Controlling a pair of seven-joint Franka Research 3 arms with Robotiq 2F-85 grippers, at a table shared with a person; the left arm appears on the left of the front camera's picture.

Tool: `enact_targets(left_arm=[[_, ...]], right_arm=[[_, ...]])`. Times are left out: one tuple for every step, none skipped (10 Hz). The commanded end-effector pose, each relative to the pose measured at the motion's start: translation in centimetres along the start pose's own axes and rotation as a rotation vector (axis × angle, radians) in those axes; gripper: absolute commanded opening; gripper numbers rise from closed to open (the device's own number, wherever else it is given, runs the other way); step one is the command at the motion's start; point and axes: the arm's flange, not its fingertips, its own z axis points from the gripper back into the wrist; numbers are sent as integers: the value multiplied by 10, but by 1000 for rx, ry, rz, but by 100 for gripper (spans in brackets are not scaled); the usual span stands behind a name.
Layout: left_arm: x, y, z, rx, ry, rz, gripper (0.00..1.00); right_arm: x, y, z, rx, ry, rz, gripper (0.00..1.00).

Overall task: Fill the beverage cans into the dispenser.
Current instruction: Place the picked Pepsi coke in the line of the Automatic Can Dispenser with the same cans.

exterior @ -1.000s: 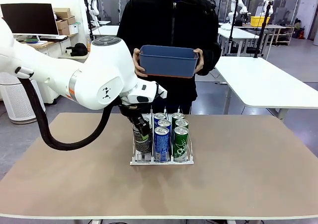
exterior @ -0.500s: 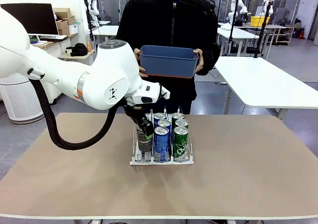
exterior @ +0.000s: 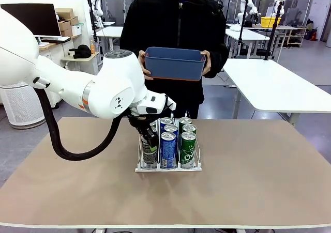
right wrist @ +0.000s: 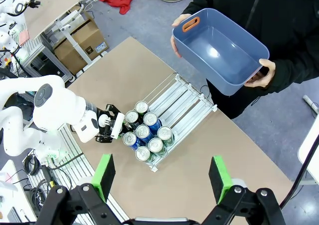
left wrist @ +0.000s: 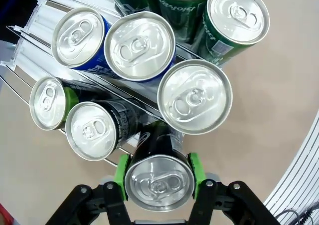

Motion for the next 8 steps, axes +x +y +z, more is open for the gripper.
enact_targets(left_arm=[[1, -1, 2, 9, 2, 23, 58], [1, -1, 2, 9, 2, 23, 58], [0, 0, 0, 0, 1, 6, 58], [-1, 1, -8, -8, 25, 9, 58], [-1, 0, -10, -4, 23, 16, 58], [-3, 1, -5, -5, 19, 30, 77], [-5, 0, -1, -6, 10, 55, 78], [-5, -1, 5, 11, 2, 75, 97]], right_arm=[[-1, 0, 0, 7, -3, 2, 100], [-1, 0, 0, 7, -3, 2, 100], [-1, 0, 0, 7, -3, 2, 100], [-1, 0, 0, 7, -3, 2, 100], [-1, 0, 0, 7, -3, 2, 100], [-1, 0, 0, 7, -3, 2, 100], [-1, 0, 0, 7, -3, 2, 100], [-1, 0, 0, 7, -3, 2, 100]])
